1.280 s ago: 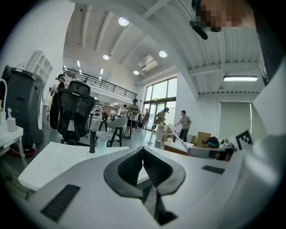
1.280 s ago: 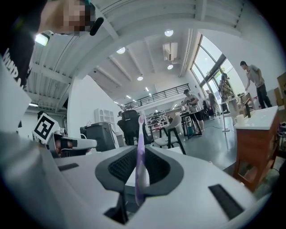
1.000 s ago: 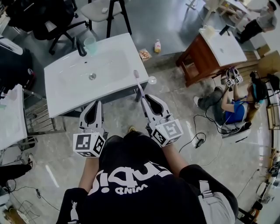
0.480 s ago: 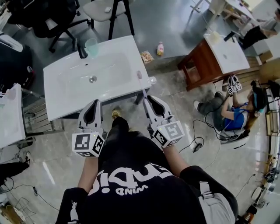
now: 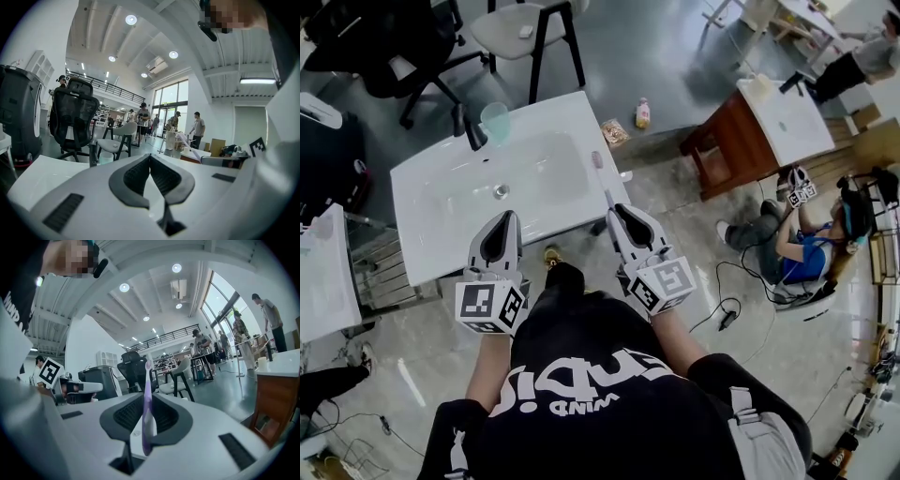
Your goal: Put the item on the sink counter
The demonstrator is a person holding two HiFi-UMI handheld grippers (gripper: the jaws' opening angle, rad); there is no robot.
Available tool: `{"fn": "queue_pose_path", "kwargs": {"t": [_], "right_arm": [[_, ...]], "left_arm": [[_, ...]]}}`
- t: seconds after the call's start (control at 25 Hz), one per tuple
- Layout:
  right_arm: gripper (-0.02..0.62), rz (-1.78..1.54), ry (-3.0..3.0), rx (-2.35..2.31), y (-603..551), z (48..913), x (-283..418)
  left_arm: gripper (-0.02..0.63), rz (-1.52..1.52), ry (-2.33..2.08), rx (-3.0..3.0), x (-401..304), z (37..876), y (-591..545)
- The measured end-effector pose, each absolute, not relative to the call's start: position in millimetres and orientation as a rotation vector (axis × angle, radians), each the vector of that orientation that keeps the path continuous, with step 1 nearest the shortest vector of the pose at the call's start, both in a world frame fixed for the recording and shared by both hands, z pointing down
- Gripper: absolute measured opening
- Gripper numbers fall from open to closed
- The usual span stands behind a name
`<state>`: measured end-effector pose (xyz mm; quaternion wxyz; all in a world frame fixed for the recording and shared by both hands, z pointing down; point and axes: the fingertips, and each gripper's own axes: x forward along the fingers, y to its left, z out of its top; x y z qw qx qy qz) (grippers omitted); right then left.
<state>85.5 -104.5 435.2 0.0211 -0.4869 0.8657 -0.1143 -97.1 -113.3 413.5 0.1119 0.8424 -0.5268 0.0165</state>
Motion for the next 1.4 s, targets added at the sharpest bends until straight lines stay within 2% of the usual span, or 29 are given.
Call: {"fn": "queue_pose_path", "kwargs": {"t": [0.64,1.4], "right_arm": [[0.069,-0.349,2.657,-1.582,-202,427,60],[0.069,-0.316,2.703,-1.557,-263,415,41]], "left_arm": [[0.02,0.051,-1.423,2.53,-113,408,-219],[0.02,0.033,-1.386,2.522,-112,407,-267]]}}
